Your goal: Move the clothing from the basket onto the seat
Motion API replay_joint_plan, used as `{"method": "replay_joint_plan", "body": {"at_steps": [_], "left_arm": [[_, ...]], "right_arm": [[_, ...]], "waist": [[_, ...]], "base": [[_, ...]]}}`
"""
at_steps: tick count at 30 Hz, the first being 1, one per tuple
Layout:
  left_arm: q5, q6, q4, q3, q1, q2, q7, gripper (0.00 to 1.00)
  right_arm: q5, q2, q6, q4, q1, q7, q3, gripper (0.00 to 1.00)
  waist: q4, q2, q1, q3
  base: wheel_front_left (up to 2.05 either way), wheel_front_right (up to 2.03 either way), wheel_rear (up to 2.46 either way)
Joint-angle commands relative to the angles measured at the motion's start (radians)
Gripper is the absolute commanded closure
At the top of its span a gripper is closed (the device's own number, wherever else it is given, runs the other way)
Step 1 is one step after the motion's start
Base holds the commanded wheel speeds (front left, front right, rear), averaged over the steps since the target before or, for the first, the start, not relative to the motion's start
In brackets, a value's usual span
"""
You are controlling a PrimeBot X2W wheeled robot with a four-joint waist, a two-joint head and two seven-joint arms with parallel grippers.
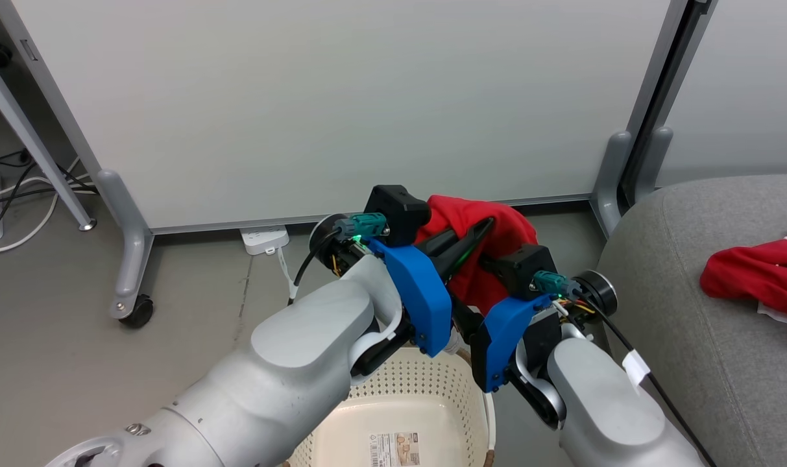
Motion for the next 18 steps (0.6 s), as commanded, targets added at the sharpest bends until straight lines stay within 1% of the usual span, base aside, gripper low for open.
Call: {"method": "replay_joint_plan", "body": {"at_steps": [1,6,7,8,9,18], "left_arm": [[-0.007,-0.003,-0.009,-0.004,0.010,0.001,0.002,1.00],[-0.014,-0.003,-0.022,-0.005,0.018,0.001,0.005,1.00],[-0.014,-0.003,-0.023,-0.005,0.018,0.001,0.005,1.00],[-0.014,-0.003,-0.025,-0.005,0.018,0.001,0.006,1.00],[-0.014,-0.003,-0.026,-0.005,0.019,0.001,0.008,1.00],[-0.016,-0.003,-0.013,-0.005,0.025,0.001,0.011,1.00]], "right_arm": [[0.018,0.003,-0.001,0.026,-0.034,-0.019,0.014,0.00],[0.054,0.006,-0.001,0.091,-0.077,-0.056,0.042,0.00],[0.059,0.006,-0.001,0.104,-0.084,-0.065,0.043,0.18],[0.060,0.006,-0.001,0.115,-0.091,-0.073,0.039,0.68],[0.059,0.007,-0.001,0.127,-0.095,-0.082,0.038,1.00],[0.074,0.008,-0.001,0.193,-0.112,-0.130,0.070,1.00]], "waist": [[-0.001,0.0000,0.0000,-0.002],[-0.002,0.0000,0.0000,-0.007],[-0.003,0.0000,0.0000,-0.008],[-0.002,0.0000,0.0000,-0.009],[-0.002,0.0000,0.0000,-0.011],[-0.005,0.0000,0.0000,-0.018]], "base": [[0.00,0.00,0.00],[0.00,0.00,0.00],[0.00,0.00,0.00],[0.00,0.00,0.00],[0.00,0.00,0.00],[0.00,0.00,0.00]]}}
